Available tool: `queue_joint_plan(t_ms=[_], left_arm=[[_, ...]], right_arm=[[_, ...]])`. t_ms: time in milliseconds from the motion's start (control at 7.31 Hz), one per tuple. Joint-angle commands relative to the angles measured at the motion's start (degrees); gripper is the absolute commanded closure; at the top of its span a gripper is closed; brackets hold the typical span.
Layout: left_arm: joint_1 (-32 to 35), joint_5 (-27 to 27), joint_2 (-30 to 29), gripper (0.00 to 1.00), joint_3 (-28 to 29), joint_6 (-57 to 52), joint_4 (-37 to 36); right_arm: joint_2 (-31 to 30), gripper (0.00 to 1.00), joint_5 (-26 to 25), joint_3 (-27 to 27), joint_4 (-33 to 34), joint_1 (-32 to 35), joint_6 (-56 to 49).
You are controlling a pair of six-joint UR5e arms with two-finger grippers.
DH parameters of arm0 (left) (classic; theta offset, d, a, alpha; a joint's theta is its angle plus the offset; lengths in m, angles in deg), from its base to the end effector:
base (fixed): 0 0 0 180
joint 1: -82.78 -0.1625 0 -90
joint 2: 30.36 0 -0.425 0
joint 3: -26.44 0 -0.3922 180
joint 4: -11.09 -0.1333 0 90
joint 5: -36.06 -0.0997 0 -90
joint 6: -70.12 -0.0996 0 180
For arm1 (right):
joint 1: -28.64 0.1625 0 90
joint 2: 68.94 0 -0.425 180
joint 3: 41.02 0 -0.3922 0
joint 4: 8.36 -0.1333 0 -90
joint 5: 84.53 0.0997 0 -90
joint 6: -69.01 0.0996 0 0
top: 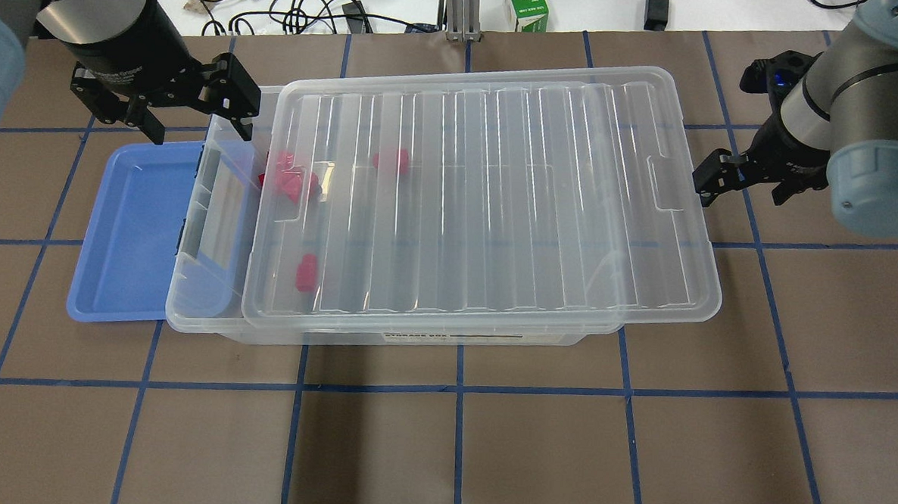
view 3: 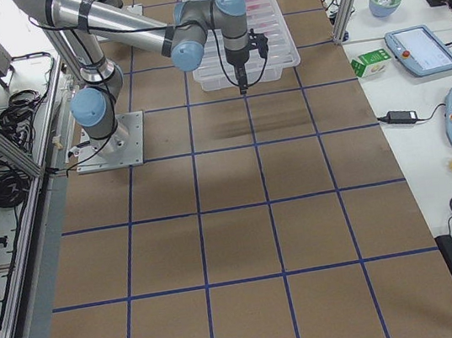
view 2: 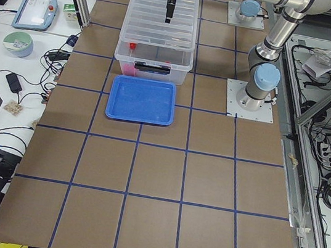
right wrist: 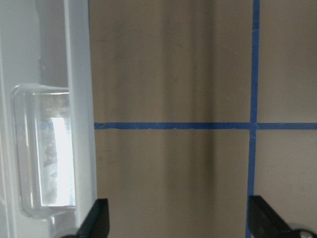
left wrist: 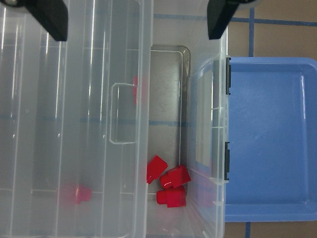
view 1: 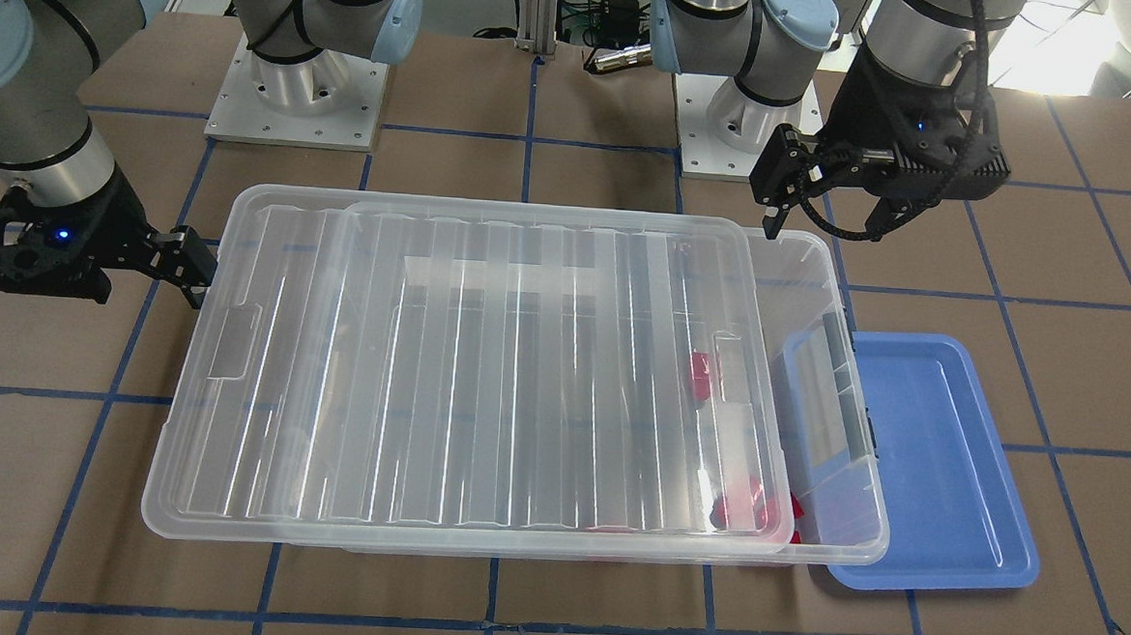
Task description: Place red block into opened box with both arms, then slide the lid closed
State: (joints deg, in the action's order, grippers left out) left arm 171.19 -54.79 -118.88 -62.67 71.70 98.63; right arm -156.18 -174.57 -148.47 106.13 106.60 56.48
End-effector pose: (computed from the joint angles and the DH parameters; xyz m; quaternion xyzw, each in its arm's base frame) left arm -0.1182 -0.4921 0.5127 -0.0279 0.9987 -0.0421 0.0074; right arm 0.0270 -0.5123 0.3596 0.0043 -0.9993 0.0364 0.0083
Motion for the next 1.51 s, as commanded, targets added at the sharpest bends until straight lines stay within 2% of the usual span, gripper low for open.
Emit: queue_joint_plan(t_ms=[0,137,821,958,1368], left_arm=[[0.0,0.1,0.0,0.0,0.0,0.0,0.0],[0.0,0.1,0.0,0.0,0.0,0.0,0.0],[0.0,0.1,-0.1,0.0,0.0,-0.1,-0.1],[0.0,0.1,-0.1,0.0,0.0,-0.1,-0.1],[0.0,0.1,-0.1,0.0,0.1,-0.1,-0.2]], right_arm=[[-0.1,0.0,-0.1,0.0,-0.3,4.1,2.9],[0.1,0.0,-0.2,0.1,-1.4,5.9,2.9],[-0.1,0.0,-0.1,2.0,-2.4,6.1,2.9],[-0.2,0.0,0.0,5.9,-7.9,6.1,2.9],[-0.6,0.0,0.6,22.3,-26.5,6.9,3.5]])
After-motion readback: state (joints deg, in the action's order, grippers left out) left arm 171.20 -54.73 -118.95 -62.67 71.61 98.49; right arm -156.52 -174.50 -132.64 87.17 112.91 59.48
